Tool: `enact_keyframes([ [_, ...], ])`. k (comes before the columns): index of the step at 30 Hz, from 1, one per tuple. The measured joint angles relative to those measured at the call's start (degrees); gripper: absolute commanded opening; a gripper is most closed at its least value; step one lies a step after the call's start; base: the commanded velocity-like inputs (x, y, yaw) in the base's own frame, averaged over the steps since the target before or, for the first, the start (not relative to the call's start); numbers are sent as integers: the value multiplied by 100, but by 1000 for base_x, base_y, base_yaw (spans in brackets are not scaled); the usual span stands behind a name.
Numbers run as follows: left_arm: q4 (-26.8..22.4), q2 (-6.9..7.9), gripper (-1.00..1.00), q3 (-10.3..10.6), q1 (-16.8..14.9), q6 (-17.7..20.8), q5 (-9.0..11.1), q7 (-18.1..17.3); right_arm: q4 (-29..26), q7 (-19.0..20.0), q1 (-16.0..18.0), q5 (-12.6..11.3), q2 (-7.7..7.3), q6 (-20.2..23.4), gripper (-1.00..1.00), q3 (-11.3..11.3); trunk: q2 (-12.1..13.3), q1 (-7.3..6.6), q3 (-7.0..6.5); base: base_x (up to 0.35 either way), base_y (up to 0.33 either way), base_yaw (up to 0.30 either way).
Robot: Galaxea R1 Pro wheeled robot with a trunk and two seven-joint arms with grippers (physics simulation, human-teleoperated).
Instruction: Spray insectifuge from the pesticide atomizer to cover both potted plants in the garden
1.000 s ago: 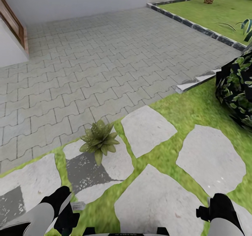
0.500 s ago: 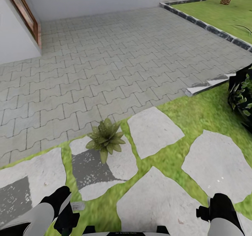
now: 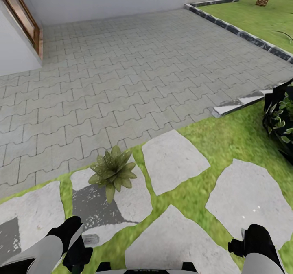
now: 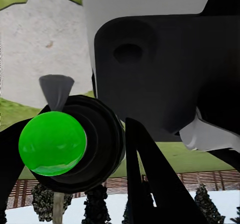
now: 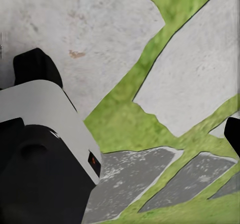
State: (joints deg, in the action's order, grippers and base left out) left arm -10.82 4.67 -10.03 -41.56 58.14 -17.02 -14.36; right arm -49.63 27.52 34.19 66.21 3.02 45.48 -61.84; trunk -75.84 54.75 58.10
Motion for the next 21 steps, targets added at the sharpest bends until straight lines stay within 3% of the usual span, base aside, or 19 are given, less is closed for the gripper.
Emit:
enact_keyframes([
  [14, -1, -13, -100, 37, -30, 1, -20, 10, 1, 15, 2, -1, 0, 0, 100, -2, 0, 1, 0, 231, -2, 0],
  [21, 1, -41, -100, 59, -387, 0, -33, 10, 0, 24, 0, -2, 1, 0, 100, 0, 0, 3, -10, 27, 0, -98],
])
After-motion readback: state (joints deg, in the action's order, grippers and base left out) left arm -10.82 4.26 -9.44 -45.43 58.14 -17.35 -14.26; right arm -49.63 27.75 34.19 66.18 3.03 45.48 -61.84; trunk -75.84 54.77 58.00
